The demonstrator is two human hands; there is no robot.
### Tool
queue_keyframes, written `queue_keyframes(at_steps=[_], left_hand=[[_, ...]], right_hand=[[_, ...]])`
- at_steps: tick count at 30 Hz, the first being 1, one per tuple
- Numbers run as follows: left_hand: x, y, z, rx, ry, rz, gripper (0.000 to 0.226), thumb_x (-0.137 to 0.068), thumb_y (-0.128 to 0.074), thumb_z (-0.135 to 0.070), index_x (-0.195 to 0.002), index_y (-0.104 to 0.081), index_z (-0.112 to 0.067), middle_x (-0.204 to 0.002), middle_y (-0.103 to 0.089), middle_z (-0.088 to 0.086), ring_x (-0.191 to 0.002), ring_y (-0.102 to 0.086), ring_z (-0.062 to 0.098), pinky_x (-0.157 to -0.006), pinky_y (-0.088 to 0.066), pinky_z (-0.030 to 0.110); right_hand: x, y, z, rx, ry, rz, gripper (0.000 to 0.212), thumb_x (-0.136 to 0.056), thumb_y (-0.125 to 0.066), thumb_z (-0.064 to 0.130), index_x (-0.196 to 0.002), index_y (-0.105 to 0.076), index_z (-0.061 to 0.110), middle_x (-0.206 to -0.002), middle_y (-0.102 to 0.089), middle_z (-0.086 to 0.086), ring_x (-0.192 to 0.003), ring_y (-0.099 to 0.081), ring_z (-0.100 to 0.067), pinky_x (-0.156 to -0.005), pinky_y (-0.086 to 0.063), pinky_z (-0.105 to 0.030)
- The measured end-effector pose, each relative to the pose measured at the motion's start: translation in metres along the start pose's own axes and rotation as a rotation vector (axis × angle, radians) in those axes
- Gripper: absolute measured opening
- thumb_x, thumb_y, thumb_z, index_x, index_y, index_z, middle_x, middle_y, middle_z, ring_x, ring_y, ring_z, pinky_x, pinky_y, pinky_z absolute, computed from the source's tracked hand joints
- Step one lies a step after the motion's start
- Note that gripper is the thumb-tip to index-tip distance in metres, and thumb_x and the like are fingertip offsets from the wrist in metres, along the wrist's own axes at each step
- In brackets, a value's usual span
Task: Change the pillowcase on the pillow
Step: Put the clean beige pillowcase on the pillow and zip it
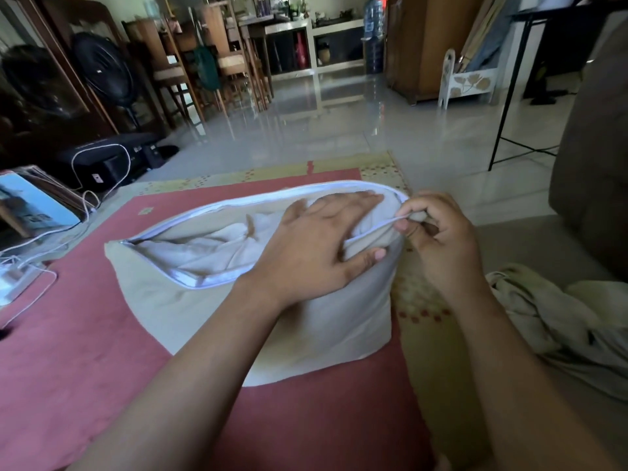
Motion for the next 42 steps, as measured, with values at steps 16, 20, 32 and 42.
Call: queue_keyframes(at_steps=[16,20,32,42], left_hand=[[0.002,-0.003,0.004,0.245,-0.085,0.129,0.028,-0.081,-0.065,-0.053,-0.071,-0.052,-0.03,-0.081,-0.061,-0.018,-0.082,-0.058,0.007,-0.075,-0.05,0.037],[0.005,0.009,0.012,0.286,-0.162,0.209,0.044,-0.091,-0.069,-0.039,-0.131,-0.059,-0.024,-0.138,-0.057,-0.016,-0.128,-0.051,0.006,-0.108,-0.04,0.033],[0.068,0.016,0.043,-0.056,0.138,0.018,0.057,-0.09,-0.033,-0.077,-0.135,-0.05,-0.048,-0.107,-0.069,-0.019,-0.108,-0.06,0.002,-0.086,-0.039,0.028],[0.067,0.006,0.053,0.049,0.118,-0.002,0.016,-0.094,-0.038,-0.072,-0.099,-0.049,-0.062,-0.068,-0.053,-0.015,-0.079,-0.058,0.006,-0.075,-0.035,0.019]], right_hand=[[-0.009,0.0,0.049,-0.082,0.078,-0.213,0.032,-0.078,-0.063,-0.012,-0.079,-0.068,0.02,-0.078,-0.066,0.022,-0.076,-0.065,0.008,-0.072,-0.045,-0.01],[-0.015,0.002,0.043,-0.012,-0.008,-0.159,0.026,-0.081,-0.068,0.001,-0.082,-0.07,0.027,-0.074,-0.066,0.033,-0.077,-0.064,0.009,-0.072,-0.043,-0.009],[-0.01,-0.007,0.044,0.103,-0.08,-0.264,0.022,-0.08,-0.067,0.002,-0.082,-0.066,0.024,-0.071,-0.063,0.028,-0.076,-0.059,0.016,-0.072,-0.04,-0.006],[-0.008,-0.02,0.063,0.087,-0.112,-0.264,0.027,-0.081,-0.066,-0.001,-0.084,-0.068,0.025,-0.078,-0.063,0.025,-0.074,-0.06,0.012,-0.073,-0.041,-0.007]])
Point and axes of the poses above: each hand's wrist, its own x-axis away from the middle knuckle, its own y-axis out of the back of the hand, z = x × y, the point moved 1 cm from there along -x, towards the middle knuckle
